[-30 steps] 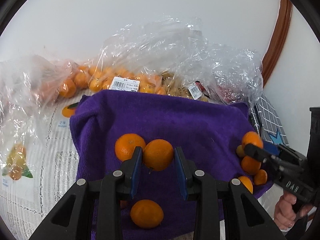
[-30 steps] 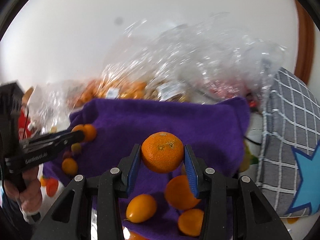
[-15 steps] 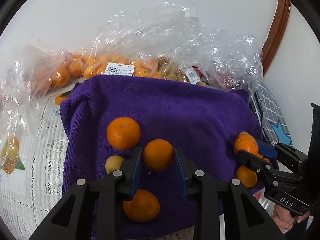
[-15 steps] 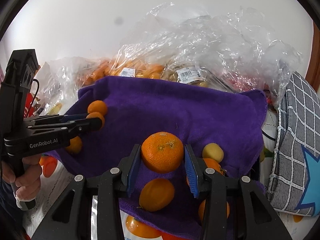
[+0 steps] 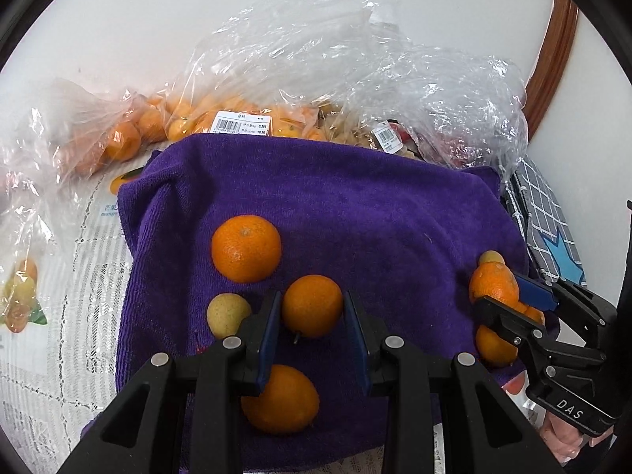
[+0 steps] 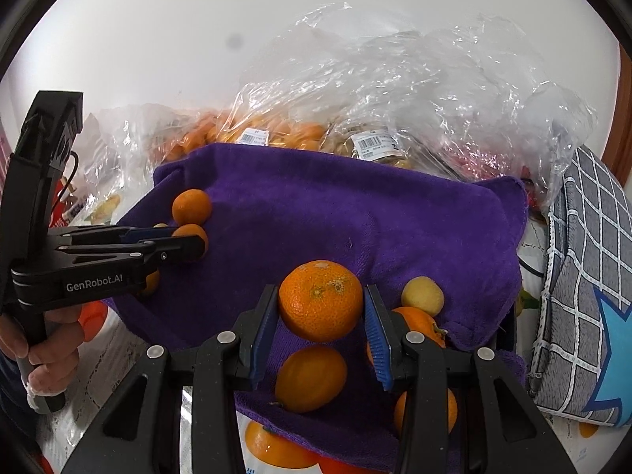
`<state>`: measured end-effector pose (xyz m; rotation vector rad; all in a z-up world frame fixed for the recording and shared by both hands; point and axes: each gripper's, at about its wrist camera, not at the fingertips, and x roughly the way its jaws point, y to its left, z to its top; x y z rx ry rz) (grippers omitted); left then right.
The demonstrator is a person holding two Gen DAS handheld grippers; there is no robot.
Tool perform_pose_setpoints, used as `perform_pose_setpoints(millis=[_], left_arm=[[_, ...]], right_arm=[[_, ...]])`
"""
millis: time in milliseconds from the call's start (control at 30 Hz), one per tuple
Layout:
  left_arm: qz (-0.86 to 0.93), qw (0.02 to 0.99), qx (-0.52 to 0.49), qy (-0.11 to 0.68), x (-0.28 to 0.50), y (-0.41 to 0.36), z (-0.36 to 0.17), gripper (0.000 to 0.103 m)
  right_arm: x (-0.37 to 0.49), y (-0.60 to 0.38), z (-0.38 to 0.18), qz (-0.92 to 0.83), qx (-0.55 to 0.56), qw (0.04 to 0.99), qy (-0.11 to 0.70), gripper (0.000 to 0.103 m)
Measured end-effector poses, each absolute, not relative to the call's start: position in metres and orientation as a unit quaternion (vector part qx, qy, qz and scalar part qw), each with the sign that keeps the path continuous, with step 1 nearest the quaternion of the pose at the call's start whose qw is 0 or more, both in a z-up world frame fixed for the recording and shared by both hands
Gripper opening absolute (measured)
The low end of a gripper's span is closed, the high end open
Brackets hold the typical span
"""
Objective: Organize fruits
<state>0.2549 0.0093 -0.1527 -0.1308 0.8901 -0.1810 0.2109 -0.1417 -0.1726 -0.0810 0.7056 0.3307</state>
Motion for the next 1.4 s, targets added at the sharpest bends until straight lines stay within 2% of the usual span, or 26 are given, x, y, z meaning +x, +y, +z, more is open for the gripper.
perform_pose_setpoints(millis=[200,367,433,567,800,900,933,1000,1100,1200,1400], left_arm=[[-0.075,0.901,-0.067,0.421,0.248,0.012,-0.145,0.031],[-0.059,0.912,-0.06,0.401,0.232,0.013,-0.129,0.037],[-0.054,0.916,-0.064,0.392,0.223,0.016,-0.122,0.042],[-0.042,0.922,-0.069,0.378,0.197,0.023,-0.105,0.044],[-0.027,0.934,-0.05,0.353,0.147,0.016,-0.072,0.066],[-0.027,0.937,-0.047,0.345,0.129,0.011,-0.061,0.07],[-0.029,0.937,-0.044,0.345,0.121,0.009,-0.059,0.071],[-0.033,0.939,-0.035,0.341,0.107,0.003,-0.052,0.071],[-0.026,0.945,-0.029,0.324,0.087,0.0,-0.039,0.078],[-0.028,0.947,-0.031,0.319,0.072,0.0,-0.03,0.086],[-0.018,0.949,-0.029,0.314,0.047,-0.002,-0.019,0.092]], right_arm=[[0.209,-0.145,-0.171,0.177,-0.026,0.92,0.349,0.043],[0.198,-0.15,-0.16,0.177,-0.024,0.924,0.34,0.049],[0.189,-0.153,-0.15,0.165,-0.018,0.929,0.33,0.051],[0.162,-0.166,-0.128,0.129,0.012,0.939,0.32,0.054],[0.108,-0.175,-0.099,0.068,0.028,0.944,0.321,0.054],[0.082,-0.177,-0.092,0.044,0.033,0.944,0.324,0.055],[0.072,-0.178,-0.089,0.037,0.039,0.946,0.319,0.057],[0.056,-0.18,-0.086,0.03,0.045,0.952,0.301,0.074],[0.03,-0.182,-0.079,0.024,0.045,0.958,0.282,0.089],[0.012,-0.183,-0.073,0.025,0.043,0.957,0.285,0.096],[-0.014,-0.184,-0.065,0.024,0.049,0.958,0.281,0.099]])
